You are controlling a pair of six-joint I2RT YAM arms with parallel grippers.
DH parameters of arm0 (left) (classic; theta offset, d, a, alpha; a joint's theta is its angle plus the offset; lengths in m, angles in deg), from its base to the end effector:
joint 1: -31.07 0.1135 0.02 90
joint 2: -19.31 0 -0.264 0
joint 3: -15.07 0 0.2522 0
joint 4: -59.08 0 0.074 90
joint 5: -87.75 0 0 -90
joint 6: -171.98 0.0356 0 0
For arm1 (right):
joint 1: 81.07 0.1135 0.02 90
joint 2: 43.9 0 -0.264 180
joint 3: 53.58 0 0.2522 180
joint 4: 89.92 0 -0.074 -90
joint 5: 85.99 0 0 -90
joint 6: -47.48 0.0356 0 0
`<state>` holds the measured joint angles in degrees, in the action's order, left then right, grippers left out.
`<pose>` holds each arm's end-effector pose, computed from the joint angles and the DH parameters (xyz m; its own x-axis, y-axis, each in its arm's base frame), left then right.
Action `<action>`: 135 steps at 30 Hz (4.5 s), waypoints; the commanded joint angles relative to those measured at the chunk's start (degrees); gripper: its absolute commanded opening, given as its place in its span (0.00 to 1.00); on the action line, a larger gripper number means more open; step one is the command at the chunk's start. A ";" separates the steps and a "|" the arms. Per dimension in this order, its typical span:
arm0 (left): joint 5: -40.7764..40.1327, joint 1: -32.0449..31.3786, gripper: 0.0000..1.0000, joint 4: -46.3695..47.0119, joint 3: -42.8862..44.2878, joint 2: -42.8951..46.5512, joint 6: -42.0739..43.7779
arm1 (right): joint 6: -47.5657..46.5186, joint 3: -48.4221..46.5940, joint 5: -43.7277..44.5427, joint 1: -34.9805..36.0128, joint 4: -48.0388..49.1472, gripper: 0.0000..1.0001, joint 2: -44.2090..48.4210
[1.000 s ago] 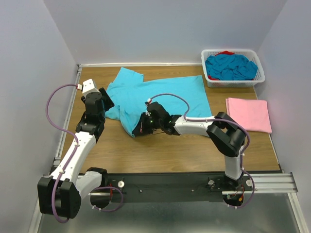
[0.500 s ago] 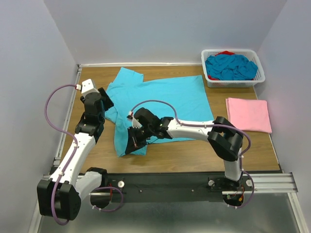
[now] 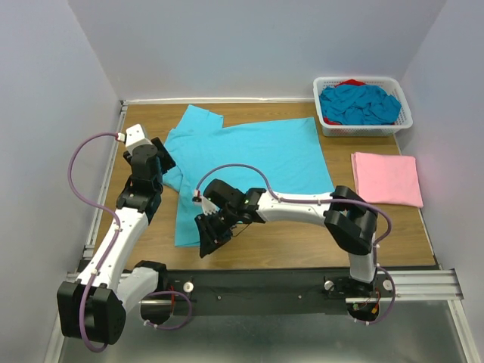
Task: Fold and stack the t-shirts
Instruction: Flatten the tshirt out
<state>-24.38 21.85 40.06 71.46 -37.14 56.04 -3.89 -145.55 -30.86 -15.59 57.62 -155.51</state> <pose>0.2266 -0.0232 0.2983 -0.2014 -0.3778 -0.9037 -0.3237 0.8965 -0.3027 0.1550 0.3889 0.1927 -0.8128 -0.5477 -0.1982 -0.4925 0.4646 0.7359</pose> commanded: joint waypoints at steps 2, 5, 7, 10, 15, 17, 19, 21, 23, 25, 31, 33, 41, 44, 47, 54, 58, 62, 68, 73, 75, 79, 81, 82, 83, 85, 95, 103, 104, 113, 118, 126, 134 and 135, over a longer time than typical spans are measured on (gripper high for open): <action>-5.19 0.25 0.66 -1.24 0.61 1.33 0.01 | -10.93 -6.31 18.92 0.18 -3.10 0.47 -0.61; -6.34 0.25 0.66 -3.79 1.48 4.05 -0.34 | -14.89 -9.84 26.84 0.27 -3.01 0.47 -3.51; -6.17 0.25 0.66 -7.83 2.54 7.39 -1.22 | -19.02 -13.62 29.50 0.36 -3.01 0.47 -6.76; -5.12 0.25 0.66 -13.19 4.82 11.69 -2.63 | -24.64 -18.88 33.37 0.53 -3.01 0.47 -11.34; -3.36 0.25 0.66 -21.72 10.88 14.87 -3.86 | -30.89 -25.93 34.61 1.06 -2.92 0.44 -18.37; -3.01 0.25 0.66 -23.30 13.60 15.31 -3.51 | -32.64 -28.22 34.61 1.41 -3.01 0.44 -21.09; -2.66 0.25 0.66 -24.97 16.06 15.66 -3.25 | -33.97 -29.18 36.19 2.20 -3.01 0.44 -23.11; -2.30 0.25 0.66 -25.77 17.30 15.93 -2.98 | -36.24 -29.71 37.24 3.08 -3.01 0.44 -24.09; -2.04 0.25 0.66 -26.12 18.45 16.10 -2.72 | -37.57 -28.93 38.12 4.48 -3.10 0.44 -24.62; -1.78 0.25 0.66 -26.38 18.80 16.19 -2.54 | -38.10 -27.70 38.04 6.06 -3.19 0.44 -24.36; -0.64 0.25 0.66 -26.47 18.72 15.93 -2.63 | -42.76 -20.94 33.05 9.85 -6.78 0.45 -19.97; -0.46 0.25 0.66 -26.47 18.63 15.93 -2.54 | -43.03 -19.09 30.40 10.99 -8.02 0.45 -18.47; -0.11 0.25 0.66 -26.56 18.45 15.49 -2.54 | -43.03 -16.62 25.04 12.84 -10.74 0.45 -12.41; 0.25 0.25 0.66 -26.65 18.19 14.96 -2.46 | -41.62 -18.28 25.64 12.75 -10.74 0.47 -10.03; 0.94 0.25 0.66 -26.47 17.05 14.08 -2.45 | -39.52 -18.91 31.85 12.49 -10.66 0.51 -5.04; 2.35 0.25 0.66 -24.45 13.89 12.33 -3.42 | -33.29 -7.76 40.84 5.12 -10.66 0.51 2.62; 2.62 0.25 0.67 -23.22 11.95 10.83 -3.60 | -27.48 1.38 43.83 -3.40 -10.39 0.51 8.33; 3.32 0.25 0.68 -19.89 7.57 7.76 -4.48 | -23.87 7.19 47.52 -14.37 -10.39 0.51 13.43; 4.81 0.25 0.68 -14.61 3.87 -0.40 -4.74 | -19.48 13.61 48.41 -27.65 -9.08 0.51 16.86; 4.99 0.69 0.68 -12.85 4.30 -7.44 -4.74 | -18.33 17.30 47.26 -33.83 -8.11 0.51 20.20; 5.86 1.39 0.68 -12.67 4.04 -9.12 -5.18 | -18.15 19.23 47.44 -35.58 -8.02 0.54 21.26; 7.71 3.14 0.68 -10.04 2.11 -12.01 -5.71 | -18.07 22.49 46.65 -38.66 -7.32 0.54 22.75; 8.59 4.02 0.68 -9.25 1.66 -14.03 -5.97 | -18.15 23.63 45.34 -40.51 -6.44 0.54 23.11; 9.03 4.29 0.68 -8.90 1.75 -15.17 -6.06 | -18.24 23.90 45.16 -41.12 -6.18 0.54 23.11; 9.38 4.38 0.68 -8.89 1.93 -17.62 -6.06 | -18.15 24.07 45.07 -41.91 -5.91 0.54 23.11; 10.09 4.55 0.68 -8.28 2.28 -21.14 -6.49 | -18.24 24.16 44.89 -43.14 -5.21 0.54 22.84; 11.32 6.22 0.68 -8.36 10.00 -38.11 -4.66 | -17.72 23.46 43.40 -45.26 -1.96 0.55 19.33; 9.47 7.63 0.66 -11.35 21.51 -49.63 -3.25 | -17.01 19.77 42.96 -47.36 1.20 0.55 11.51; 9.39 7.80 0.66 -11.88 22.92 -51.64 -2.99 | -17.01 19.33 43.13 -47.98 1.56 0.55 9.85; 8.16 10.16 0.66 -15.75 39.97 -60.18 -1.66 | -18.24 8.18 43.49 -50.44 2.26 0.55 0.79; 7.02 10.27 0.68 -17.42 40.36 -55.02 -1.66 | -19.38 5.53 41.30 -50.44 1.83 0.56 4.45; 4.54 10.27 0.65 -20.05 16.99 -29.62 -7.37 | -16.93 17.38 35.76 -50.44 -0.28 0.56 19.47; 7.80 9.92 0.57 -23.30 0.62 -18.18 -8.34 | -14.99 29.43 30.74 -50.27 -0.99 0.56 31.10; 8.94 9.92 0.57 -23.22 -0.52 -17.91 -8.69 | -14.99 30.22 30.74 -50.35 -0.99 0.56 31.71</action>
<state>-17.71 32.06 19.64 73.99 -56.44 48.88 -20.00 -118.17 2.71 -65.80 58.21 -126.71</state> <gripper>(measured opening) 0.579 0.555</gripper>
